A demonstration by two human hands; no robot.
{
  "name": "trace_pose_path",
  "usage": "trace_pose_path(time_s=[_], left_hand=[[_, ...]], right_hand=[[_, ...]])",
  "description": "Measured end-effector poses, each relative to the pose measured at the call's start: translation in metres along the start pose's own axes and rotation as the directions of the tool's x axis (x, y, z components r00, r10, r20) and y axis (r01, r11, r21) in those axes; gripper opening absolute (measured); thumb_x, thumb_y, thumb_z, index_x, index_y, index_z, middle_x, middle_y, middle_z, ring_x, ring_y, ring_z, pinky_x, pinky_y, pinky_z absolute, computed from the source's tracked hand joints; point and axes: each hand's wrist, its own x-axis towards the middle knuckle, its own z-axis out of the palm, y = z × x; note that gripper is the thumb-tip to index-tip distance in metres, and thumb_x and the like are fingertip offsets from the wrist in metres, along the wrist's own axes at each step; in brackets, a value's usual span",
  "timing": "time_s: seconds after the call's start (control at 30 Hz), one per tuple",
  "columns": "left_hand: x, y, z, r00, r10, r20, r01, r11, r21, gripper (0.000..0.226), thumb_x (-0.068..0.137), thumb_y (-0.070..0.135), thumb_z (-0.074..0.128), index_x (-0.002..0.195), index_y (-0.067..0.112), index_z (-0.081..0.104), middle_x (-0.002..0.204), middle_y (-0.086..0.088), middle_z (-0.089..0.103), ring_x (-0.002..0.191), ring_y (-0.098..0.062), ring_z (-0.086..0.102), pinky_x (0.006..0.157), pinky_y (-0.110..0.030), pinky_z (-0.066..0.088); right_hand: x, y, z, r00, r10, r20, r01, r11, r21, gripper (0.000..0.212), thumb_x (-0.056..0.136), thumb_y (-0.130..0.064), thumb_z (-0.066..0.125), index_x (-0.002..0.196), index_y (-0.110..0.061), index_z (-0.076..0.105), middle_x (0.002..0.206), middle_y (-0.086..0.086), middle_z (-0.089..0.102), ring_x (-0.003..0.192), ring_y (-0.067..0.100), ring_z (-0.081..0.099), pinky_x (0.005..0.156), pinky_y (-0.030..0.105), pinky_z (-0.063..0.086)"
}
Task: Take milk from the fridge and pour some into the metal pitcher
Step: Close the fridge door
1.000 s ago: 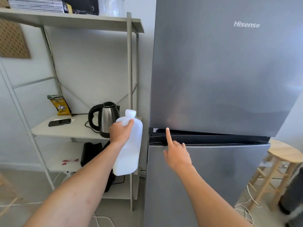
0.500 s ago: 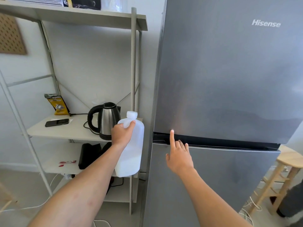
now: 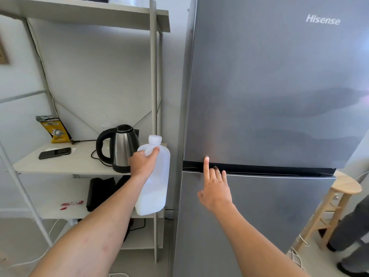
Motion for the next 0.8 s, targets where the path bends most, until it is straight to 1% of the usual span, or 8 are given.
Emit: trace_pose_path(time_s=[0.1,0.2,0.33,0.47,0.57,0.63,0.73,0.8], left_hand=[[0.001,-0.004,0.004,1.0,-0.014,0.007,0.014,0.999,-0.029,0.048,0.089,0.046,0.064,0.076,0.0,0.066,0.07,-0.009,0.061,0.068,-0.026,0.058,0.061,-0.03,0.042],[-0.003,-0.006,0.006,0.999,-0.041,0.014,0.042,0.998,-0.049,0.056,0.088,0.045,0.065,0.08,-0.01,0.063,0.067,-0.009,0.054,0.064,-0.024,0.05,0.06,-0.03,0.038],[-0.009,-0.007,0.004,0.999,-0.05,0.022,0.051,0.997,-0.057,0.049,0.087,0.044,0.065,0.073,-0.003,0.061,0.067,-0.008,0.053,0.064,-0.024,0.051,0.06,-0.03,0.038],[-0.013,-0.009,-0.003,0.997,-0.068,0.021,0.069,0.995,-0.071,0.047,0.088,0.044,0.065,0.06,0.008,0.051,0.058,-0.005,0.048,0.059,-0.023,0.049,0.059,-0.031,0.039],[-0.016,-0.013,-0.009,0.996,-0.082,0.024,0.083,0.993,-0.078,0.046,0.089,0.043,0.064,0.06,0.01,0.049,0.06,-0.003,0.049,0.06,-0.022,0.049,0.058,-0.029,0.039],[-0.017,-0.015,-0.016,0.995,-0.098,0.018,0.099,0.991,-0.085,0.043,0.09,0.043,0.063,0.062,0.013,0.052,0.063,-0.003,0.053,0.062,-0.022,0.051,0.06,-0.029,0.041],[-0.018,-0.019,-0.03,0.994,-0.106,0.01,0.106,0.988,-0.111,0.045,0.089,0.043,0.063,0.06,0.011,0.05,0.063,-0.006,0.051,0.062,-0.024,0.049,0.062,-0.033,0.042],[-0.02,-0.021,-0.042,0.994,-0.107,0.014,0.108,0.988,-0.115,0.048,0.089,0.043,0.063,0.059,0.01,0.047,0.061,-0.007,0.048,0.059,-0.024,0.046,0.062,-0.035,0.04]], right_hand=[[0.0,0.001,-0.002,1.0,-0.003,-0.001,0.003,1.0,0.012,0.116,0.089,-0.032,0.056,0.123,-0.015,-0.053,0.148,0.007,0.033,0.144,0.024,0.018,0.122,0.043,0.007],[-0.001,0.003,-0.004,1.0,0.002,0.018,-0.003,1.0,0.019,0.112,0.089,-0.03,0.055,0.129,-0.015,-0.048,0.145,0.007,0.035,0.146,0.025,0.016,0.122,0.043,0.007],[-0.001,0.002,-0.004,0.999,0.01,0.042,-0.011,1.0,0.023,0.11,0.089,-0.03,0.056,0.133,-0.014,-0.044,0.15,0.009,0.031,0.147,0.025,0.015,0.122,0.044,0.006],[-0.002,0.004,-0.006,0.998,-0.004,0.059,0.001,0.999,0.053,0.112,0.089,-0.029,0.057,0.131,-0.016,-0.046,0.15,0.008,0.03,0.148,0.025,0.012,0.122,0.044,0.005],[-0.004,0.004,-0.007,0.996,0.009,0.084,-0.019,0.993,0.116,0.111,0.09,-0.029,0.056,0.132,-0.018,-0.045,0.154,0.013,0.022,0.15,0.027,0.002,0.122,0.044,0.001],[-0.008,-0.006,-0.004,0.996,0.055,0.064,-0.069,0.972,0.226,0.108,0.091,-0.032,0.056,0.138,-0.018,-0.041,0.155,0.016,0.016,0.149,0.03,-0.004,0.122,0.044,0.001],[-0.015,-0.036,0.005,0.982,0.185,0.037,-0.178,0.846,0.502,0.097,0.094,-0.032,0.055,0.15,-0.02,-0.024,0.16,0.014,-0.004,0.148,0.029,-0.014,0.119,0.043,0.021],[-0.022,-0.061,0.011,0.976,0.217,-0.033,-0.161,0.807,0.568,0.08,0.096,-0.032,0.053,0.154,-0.016,0.0,0.16,0.01,-0.004,0.149,0.029,-0.008,0.114,0.042,0.032]])
